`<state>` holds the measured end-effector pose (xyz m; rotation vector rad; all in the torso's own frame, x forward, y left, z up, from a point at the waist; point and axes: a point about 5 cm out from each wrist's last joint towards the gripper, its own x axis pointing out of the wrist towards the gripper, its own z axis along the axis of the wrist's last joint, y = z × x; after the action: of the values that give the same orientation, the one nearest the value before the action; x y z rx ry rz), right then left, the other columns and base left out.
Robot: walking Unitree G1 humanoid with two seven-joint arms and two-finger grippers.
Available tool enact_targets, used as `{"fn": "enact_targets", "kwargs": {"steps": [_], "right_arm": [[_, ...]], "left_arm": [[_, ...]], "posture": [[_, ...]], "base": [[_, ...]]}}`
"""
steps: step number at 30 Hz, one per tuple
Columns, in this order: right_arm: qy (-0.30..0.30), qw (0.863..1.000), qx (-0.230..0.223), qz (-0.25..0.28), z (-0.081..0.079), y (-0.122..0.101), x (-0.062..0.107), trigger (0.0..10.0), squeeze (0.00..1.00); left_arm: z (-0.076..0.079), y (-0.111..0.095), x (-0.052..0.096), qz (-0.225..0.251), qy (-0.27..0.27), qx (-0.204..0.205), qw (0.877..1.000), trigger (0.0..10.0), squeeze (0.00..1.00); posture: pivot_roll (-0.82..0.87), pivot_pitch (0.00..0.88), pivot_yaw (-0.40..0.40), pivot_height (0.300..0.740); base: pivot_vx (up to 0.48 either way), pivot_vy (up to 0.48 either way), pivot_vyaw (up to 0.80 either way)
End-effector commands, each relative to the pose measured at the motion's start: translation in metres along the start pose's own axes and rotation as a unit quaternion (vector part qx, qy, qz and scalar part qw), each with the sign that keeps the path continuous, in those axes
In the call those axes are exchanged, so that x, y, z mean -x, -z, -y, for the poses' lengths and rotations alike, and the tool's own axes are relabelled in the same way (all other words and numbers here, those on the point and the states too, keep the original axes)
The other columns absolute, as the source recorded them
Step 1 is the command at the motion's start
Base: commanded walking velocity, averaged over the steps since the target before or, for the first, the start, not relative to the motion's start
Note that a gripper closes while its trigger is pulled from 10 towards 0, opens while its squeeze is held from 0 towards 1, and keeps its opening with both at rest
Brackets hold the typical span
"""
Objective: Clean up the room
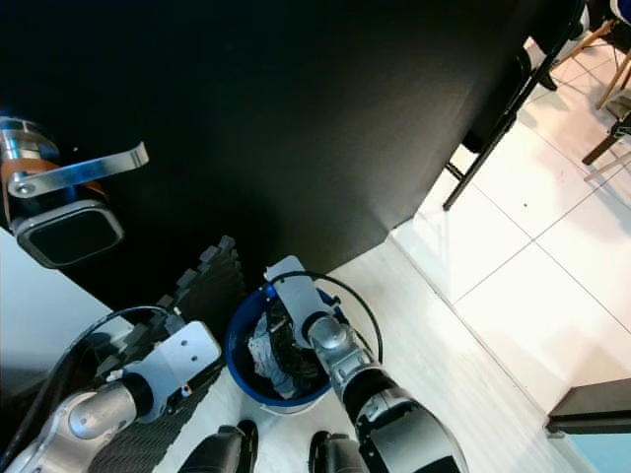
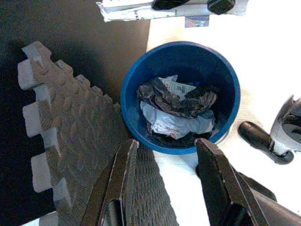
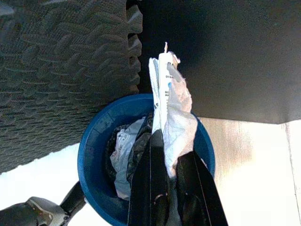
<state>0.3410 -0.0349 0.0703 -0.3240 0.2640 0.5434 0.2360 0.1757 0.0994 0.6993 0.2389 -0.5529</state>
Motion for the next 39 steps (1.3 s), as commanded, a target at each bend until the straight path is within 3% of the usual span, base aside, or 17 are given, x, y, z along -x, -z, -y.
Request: {"fn": "enact_targets", "kwargs": {"steps": [1, 2, 3, 9, 10, 11, 12, 25, 26, 27, 28, 30, 34, 37, 39], "right_arm": [[-0.002, 1.000, -0.002, -0.018, -0.002, 0.011, 0.002, 10.0, 0.00], [-0.001, 1.000, -0.011, -0.015, -0.002, 0.010, 0.002, 10.0, 0.38], [-0.002, 1.000, -0.016, -0.010, -0.003, 0.010, 0.002, 10.0, 1.00], [0.006, 1.000, -0.004, -0.006, -0.005, 0.010, 0.002, 10.0, 1.00], [0.011, 1.000, 0.006, -0.006, -0.005, 0.011, 0.003, 10.0, 0.07], [0.011, 1.000, 0.006, -0.006, -0.005, 0.011, 0.003, 10.0, 0.07], [0.012, 1.000, 0.007, -0.006, -0.005, 0.011, 0.003, 10.0, 0.00], [0.023, 1.000, 0.011, -0.010, 0.000, 0.016, 0.005, 10.0, 0.00], [0.047, 0.998, -0.030, -0.012, 0.008, 0.019, 0.007, 10.0, 0.00], [0.057, 0.997, -0.046, -0.013, 0.011, 0.021, 0.008, 10.0, 0.00], [0.057, 0.997, -0.046, -0.013, 0.011, 0.021, 0.008, 10.0, 0.00], [0.068, 0.995, -0.065, -0.016, 0.016, 0.027, 0.011, 10.0, 0.00], [0.086, 0.992, -0.091, -0.024, 0.024, 0.042, 0.020, 10.0, 0.00], [0.134, 0.983, -0.126, -0.019, 0.039, 0.067, 0.039, 10.0, 0.00], [0.142, 0.981, -0.129, -0.018, 0.041, 0.071, 0.044, 10.0, 0.00]], "left_arm": [[0.006, 0.004, 0.004, -0.012, 0.016, -0.005, 1.000, 10.0, 0.00], [0.005, 0.003, 0.005, -0.012, 0.016, -0.007, 1.000, 10.0, 0.00], [0.006, 0.003, 0.005, -0.013, 0.017, -0.009, 1.000, 10.0, 0.00], [0.006, 0.002, 0.005, -0.012, 0.019, -0.015, 1.000, 10.0, 0.00], [0.004, 0.001, 0.005, -0.012, 0.019, -0.019, 1.000, 10.0, 0.00], [0.004, 0.001, 0.005, -0.012, 0.019, -0.019, 1.000, 10.0, 0.00], [0.003, 0.001, 0.005, -0.012, 0.019, -0.020, 1.000, 10.0, 0.00], [0.005, 0.004, 0.001, -0.016, 0.014, -0.018, 1.000, 10.0, 0.00], [0.008, 0.004, -0.006, -0.016, -0.015, 0.046, 0.999, 10.0, 0.00], [0.010, 0.004, -0.010, -0.018, -0.026, 0.076, 0.997, 10.0, 0.00], [0.010, 0.004, -0.010, -0.018, -0.026, 0.076, 0.997, 10.0, 0.00], [0.015, 0.002, -0.018, -0.015, -0.036, 0.121, 0.992, 10.0, 0.00], [0.025, -0.002, -0.032, -0.011, -0.031, 0.129, 0.991, 10.0, 0.00], [0.029, -0.005, -0.049, -0.009, -0.054, 0.172, 0.984, 10.0, 0.00], [0.029, -0.005, -0.051, -0.006, -0.060, 0.181, 0.982, 10.0, 0.00]], "posture": [[0.15, 0.387, -0.141, 0.740], [0.16, 0.384, -0.139, 0.740], [0.16, 0.382, -0.131, 0.740], [0.17, 0.381, -0.124, 0.740], [0.17, 0.385, -0.121, 0.740], [0.17, 0.385, -0.121, 0.740], [0.17, 0.384, -0.120, 0.740], [0.15, 0.340, -0.116, 0.740], [0.13, 0.267, -0.111, 0.740], [0.12, 0.256, -0.110, 0.740], [0.12, 0.256, -0.110, 0.740], [0.11, 0.209, -0.103, 0.740], [0.08, 0.136, -0.082, 0.740], [0.05, 0.061, -0.054, 0.740], [0.05, 0.061, -0.054, 0.740]], "base": [[0.000, 0.000, 0.00], [0.000, 0.000, 0.00], [0.000, 0.000, 0.00], [0.000, 0.000, 0.00], [0.000, 0.000, 0.00], [0.000, 0.000, 0.00], [0.000, 0.000, 0.00], [0.000, 0.000, 0.00], [0.000, 0.000, 0.00], [0.000, 0.000, 0.00], [0.000, 0.000, 0.00], [0.000, 0.000, 0.00], [0.000, 0.000, 0.00], [0.000, 0.000, 0.00], [0.000, 0.000, 0.00]]}}
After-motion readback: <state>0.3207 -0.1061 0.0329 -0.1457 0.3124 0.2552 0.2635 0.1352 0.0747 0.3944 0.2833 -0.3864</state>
